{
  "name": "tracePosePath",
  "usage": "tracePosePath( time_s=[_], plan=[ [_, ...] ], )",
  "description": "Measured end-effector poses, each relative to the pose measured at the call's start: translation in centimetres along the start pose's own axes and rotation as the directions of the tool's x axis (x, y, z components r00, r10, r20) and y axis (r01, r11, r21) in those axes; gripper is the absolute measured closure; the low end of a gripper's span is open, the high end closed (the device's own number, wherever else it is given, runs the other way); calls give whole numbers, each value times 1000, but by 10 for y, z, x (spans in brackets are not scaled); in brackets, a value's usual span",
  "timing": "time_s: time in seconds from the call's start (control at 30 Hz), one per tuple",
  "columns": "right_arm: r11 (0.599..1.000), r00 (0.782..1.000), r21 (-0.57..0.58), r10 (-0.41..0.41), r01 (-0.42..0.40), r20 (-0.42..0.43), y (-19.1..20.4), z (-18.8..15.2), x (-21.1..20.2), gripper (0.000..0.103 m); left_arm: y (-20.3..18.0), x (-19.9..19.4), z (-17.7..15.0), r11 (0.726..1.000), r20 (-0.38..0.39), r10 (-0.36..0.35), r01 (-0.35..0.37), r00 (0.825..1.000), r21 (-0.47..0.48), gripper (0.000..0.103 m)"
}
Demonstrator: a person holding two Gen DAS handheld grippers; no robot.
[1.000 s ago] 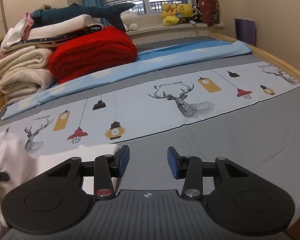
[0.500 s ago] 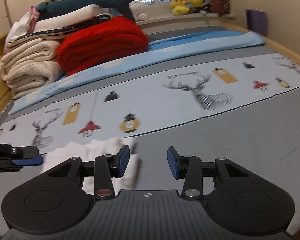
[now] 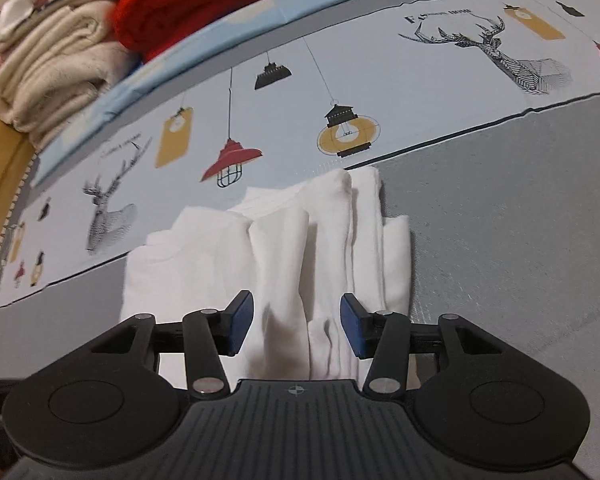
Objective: Fold small clothes
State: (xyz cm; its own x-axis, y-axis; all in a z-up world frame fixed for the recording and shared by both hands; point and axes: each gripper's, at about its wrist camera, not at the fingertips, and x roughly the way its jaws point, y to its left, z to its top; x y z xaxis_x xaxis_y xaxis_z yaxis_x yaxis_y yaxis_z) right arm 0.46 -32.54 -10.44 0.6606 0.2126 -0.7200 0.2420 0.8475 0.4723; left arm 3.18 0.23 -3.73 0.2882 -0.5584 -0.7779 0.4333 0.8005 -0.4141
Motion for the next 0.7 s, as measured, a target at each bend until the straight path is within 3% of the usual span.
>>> tracePosePath(
  time_s=[0.1,0.13,0.17,0.2,0.3,0.4,0.43,0.53,0.6,0.63,0.67,0.7],
  plan=[
    [998,999,-32,-50,50,10,5,1,8,56,-1,1,-2,1000,-12,13,-13,1000,26,67],
    [998,998,-41,-57,57,11,6,1,10,78,-2,2,-1,999,-15,16,-16,1000,32,67],
    [997,998,-56,-60,61,21,7,1,11,92,-2,3,-1,999,-16,18,-17,1000,37,67],
    [996,998,-68,-59,61,28,8,1,10,98,-3,3,0,999,-18,18,-17,1000,42,67],
    [997,995,-70,-11,19,101,9,3,-7,100,-6,6,0,998,-23,18,-16,1000,61,67],
    [997,960,-23,78,-74,269,-2,7,-47,100,-13,13,-1,996,-38,14,-11,999,84,67],
    [998,953,-14,60,-59,298,-7,8,-54,100,-15,16,-1,996,-45,16,-12,999,92,67],
    [997,966,27,-75,71,247,-24,14,-42,98,-22,28,-4,992,-74,29,-19,997,124,67],
    [994,978,42,-104,98,179,-32,17,-31,98,-25,35,-7,989,-85,47,-35,995,142,67],
    [993,976,34,-117,113,185,-32,17,-32,95,-25,38,-8,988,-88,56,-42,995,148,67],
    [992,972,26,-123,121,201,-32,15,-37,91,-25,40,-8,987,-90,59,-44,994,153,67],
    [994,972,25,-112,109,206,-34,14,-41,77,-25,41,-9,987,-91,59,-45,994,154,67]
  ],
)
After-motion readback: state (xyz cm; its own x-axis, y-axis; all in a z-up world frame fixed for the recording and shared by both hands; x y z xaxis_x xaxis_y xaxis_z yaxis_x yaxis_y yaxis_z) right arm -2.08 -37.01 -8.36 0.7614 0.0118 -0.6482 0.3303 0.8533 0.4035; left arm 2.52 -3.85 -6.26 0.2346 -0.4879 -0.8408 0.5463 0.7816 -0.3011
